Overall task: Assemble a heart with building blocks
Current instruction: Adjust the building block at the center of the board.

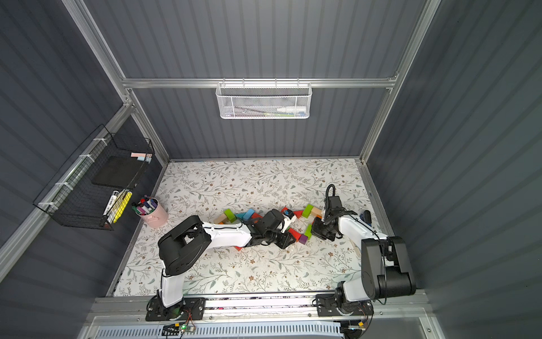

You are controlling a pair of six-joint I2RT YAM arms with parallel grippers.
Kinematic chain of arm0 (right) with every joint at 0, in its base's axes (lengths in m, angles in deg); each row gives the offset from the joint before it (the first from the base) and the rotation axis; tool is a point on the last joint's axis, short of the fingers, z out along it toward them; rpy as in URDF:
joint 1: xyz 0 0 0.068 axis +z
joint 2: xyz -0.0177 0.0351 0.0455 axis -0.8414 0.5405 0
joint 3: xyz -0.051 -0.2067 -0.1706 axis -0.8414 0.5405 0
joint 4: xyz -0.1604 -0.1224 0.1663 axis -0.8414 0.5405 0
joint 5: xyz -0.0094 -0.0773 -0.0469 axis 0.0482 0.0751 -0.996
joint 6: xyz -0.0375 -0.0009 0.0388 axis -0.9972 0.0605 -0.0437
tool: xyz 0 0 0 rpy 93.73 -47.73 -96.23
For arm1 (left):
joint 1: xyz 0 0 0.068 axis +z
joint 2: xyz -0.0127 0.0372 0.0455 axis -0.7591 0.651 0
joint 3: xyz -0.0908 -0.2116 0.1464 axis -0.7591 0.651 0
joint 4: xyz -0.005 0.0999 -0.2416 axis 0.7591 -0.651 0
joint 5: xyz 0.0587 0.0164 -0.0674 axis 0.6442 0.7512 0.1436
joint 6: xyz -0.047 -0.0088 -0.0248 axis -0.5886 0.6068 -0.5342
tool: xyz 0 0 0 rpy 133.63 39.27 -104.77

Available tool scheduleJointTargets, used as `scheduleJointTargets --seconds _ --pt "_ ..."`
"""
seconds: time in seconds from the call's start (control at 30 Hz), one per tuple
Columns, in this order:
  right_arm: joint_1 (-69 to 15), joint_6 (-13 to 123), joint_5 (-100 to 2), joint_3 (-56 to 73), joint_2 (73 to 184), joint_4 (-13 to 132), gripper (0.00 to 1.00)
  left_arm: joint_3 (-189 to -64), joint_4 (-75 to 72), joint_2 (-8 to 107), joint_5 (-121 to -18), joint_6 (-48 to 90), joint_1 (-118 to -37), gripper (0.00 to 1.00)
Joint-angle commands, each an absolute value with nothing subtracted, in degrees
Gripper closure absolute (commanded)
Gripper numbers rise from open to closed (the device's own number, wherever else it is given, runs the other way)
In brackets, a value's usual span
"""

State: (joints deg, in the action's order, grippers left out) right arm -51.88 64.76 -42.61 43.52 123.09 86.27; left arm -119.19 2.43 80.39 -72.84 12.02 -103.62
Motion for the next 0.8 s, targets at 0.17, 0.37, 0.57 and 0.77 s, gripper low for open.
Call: scheduleJointTargets --seconds 0.17,0.37,0.57,0.77 --pt "-50.50 65.93 -40.57 44.26 122.03 84.80 0.90 -119.33 0.11 79.06 -73.41 12.44 -103.99 0.71" --pt "-51.13 64.66 -49.88 43.09 119.31 89.71 0.91 -117.14 -4.73 73.57 -71.00 11.23 -102.66 0.71" --pt "-55.16 62.70 -51.82 40.43 119.03 92.79 0.91 -116.34 -11.89 69.17 -66.97 11.17 -99.52 0.72" --pt "-57.09 61.91 -51.38 38.29 121.24 92.38 0.91 -117.02 -13.12 70.51 -65.68 10.70 -97.60 0.74"
